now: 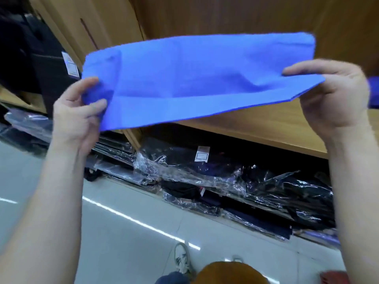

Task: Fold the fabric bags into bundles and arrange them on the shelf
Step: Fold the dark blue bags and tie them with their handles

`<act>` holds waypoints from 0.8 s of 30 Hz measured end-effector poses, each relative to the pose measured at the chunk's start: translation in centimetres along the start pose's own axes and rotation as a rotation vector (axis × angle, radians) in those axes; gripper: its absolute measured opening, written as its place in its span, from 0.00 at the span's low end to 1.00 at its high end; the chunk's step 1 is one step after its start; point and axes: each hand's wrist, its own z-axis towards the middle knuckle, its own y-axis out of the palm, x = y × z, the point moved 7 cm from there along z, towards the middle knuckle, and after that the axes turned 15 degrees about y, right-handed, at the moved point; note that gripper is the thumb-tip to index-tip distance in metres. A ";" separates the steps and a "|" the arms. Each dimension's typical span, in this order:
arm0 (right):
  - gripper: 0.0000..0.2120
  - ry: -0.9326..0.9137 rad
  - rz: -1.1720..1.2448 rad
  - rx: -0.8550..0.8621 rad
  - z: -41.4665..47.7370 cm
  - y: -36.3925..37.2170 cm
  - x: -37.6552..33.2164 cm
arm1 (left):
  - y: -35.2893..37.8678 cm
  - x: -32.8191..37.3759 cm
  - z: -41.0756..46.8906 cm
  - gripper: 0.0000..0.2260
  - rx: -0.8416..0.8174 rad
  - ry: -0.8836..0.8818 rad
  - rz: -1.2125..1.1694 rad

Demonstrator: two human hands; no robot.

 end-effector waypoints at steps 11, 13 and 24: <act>0.20 0.644 -0.444 0.427 3.5 -2.0 15.2 | 3.6 -10.5 3.8 0.30 -0.649 -0.155 1.073; 0.30 0.644 -0.604 0.481 5.3 -2.3 14.8 | 4.2 -10.9 5.2 0.29 -0.706 -0.112 1.173; 0.10 0.121 -0.503 0.515 12.8 1.0 14.1 | 5.1 -12.1 9.3 0.27 -0.535 0.213 1.172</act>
